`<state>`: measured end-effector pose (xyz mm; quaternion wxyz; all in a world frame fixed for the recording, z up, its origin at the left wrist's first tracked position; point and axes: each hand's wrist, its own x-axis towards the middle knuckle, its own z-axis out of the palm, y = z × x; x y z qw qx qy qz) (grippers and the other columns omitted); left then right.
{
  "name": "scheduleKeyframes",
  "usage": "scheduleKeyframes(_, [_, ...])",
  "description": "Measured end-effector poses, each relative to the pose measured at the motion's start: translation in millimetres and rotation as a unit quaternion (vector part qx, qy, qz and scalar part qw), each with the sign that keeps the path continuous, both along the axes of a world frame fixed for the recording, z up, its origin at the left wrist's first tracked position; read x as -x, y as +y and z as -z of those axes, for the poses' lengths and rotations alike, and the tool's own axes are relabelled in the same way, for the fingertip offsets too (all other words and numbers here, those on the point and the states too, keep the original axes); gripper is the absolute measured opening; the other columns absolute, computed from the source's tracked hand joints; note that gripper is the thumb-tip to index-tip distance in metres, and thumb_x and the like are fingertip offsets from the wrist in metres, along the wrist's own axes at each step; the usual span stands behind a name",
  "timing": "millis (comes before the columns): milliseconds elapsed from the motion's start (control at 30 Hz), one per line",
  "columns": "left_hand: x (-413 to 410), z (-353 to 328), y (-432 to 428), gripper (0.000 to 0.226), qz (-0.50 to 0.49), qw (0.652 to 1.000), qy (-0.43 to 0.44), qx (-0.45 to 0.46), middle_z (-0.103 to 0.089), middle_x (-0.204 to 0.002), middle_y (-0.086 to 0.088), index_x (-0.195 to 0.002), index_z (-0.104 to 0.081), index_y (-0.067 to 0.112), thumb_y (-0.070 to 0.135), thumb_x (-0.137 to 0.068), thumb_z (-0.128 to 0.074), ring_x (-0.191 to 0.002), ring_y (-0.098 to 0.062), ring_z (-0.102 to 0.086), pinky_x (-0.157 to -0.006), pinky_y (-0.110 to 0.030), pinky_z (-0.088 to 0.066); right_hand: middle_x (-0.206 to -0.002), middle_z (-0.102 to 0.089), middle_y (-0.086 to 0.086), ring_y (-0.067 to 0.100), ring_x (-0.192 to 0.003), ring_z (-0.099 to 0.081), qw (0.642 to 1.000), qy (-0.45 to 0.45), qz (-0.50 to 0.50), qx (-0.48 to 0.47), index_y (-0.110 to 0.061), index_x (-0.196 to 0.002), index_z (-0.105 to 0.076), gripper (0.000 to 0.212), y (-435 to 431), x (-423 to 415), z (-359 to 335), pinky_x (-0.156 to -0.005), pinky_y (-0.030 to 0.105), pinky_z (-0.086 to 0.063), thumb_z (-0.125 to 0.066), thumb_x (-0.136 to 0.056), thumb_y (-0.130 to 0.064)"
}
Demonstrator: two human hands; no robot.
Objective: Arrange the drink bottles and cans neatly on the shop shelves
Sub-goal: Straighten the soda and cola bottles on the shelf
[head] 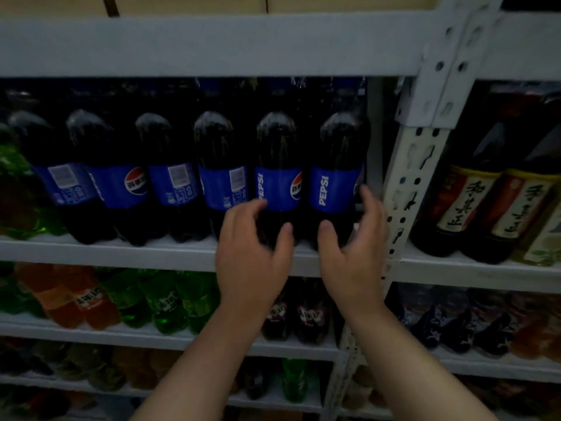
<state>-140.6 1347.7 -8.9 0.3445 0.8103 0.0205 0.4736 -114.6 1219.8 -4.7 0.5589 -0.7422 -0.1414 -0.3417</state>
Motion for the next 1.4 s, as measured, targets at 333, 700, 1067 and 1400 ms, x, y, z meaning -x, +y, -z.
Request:
scheduleKeyframes(333, [-18, -23, -25, 0.101, -0.107, 0.983, 0.125, -0.085, -0.041, -0.144, -0.018, -0.148, -0.021, 0.004, 0.037, -0.072, -0.08, -0.127, -0.033, -0.046, -0.088, -0.044, -0.05, -0.133, -0.048, 0.002, 0.013, -0.12, -0.048, 0.996, 0.074, 0.007, 0.042, -0.017, -0.143, -0.029, 0.078, 2, -19, -12, -0.098, 0.039, -0.046, -0.07, -0.077, -0.015])
scheduleKeyframes(700, [-18, -28, -13, 0.104, -0.017, 0.989, 0.133, -0.068, -0.026, -0.154, -0.011, -0.152, -0.004, 0.011, 0.028, -0.079, -0.076, -0.139, -0.023, -0.028, -0.105, -0.032, -0.032, -0.133, -0.044, -0.007, 0.009, -0.12, -0.047, 0.993, 0.104, 0.001, -0.061, -0.03, -0.142, -0.022, 0.078, 10, -10, 2, -0.095, 0.029, -0.045, -0.065, -0.079, -0.015])
scheduleKeyframes(1067, [0, -40, -15, 0.064, -0.125, 0.975, 0.104, -0.153, -0.065, -0.105, -0.013, -0.121, -0.058, 0.002, 0.033, -0.07, -0.081, -0.077, -0.025, -0.068, -0.052, -0.029, -0.051, -0.141, -0.036, 0.004, 0.018, -0.131, -0.036, 0.986, 0.13, 0.095, -0.047, -0.021, -0.144, -0.027, 0.081, 27, -5, -2, -0.104, 0.041, -0.04, -0.072, -0.077, -0.024])
scheduleKeyframes(1400, [-17, -10, -22, 0.11, -0.12, 0.973, 0.123, -0.157, -0.044, -0.133, -0.024, -0.144, -0.026, 0.006, 0.035, -0.058, -0.088, -0.109, -0.039, -0.056, -0.062, -0.042, -0.056, -0.15, -0.03, 0.0, 0.011, -0.137, -0.028, 0.99, 0.136, 0.029, -0.021, -0.022, -0.149, -0.014, 0.086, 13, -9, 3, -0.111, 0.035, -0.032, -0.069, -0.083, -0.018])
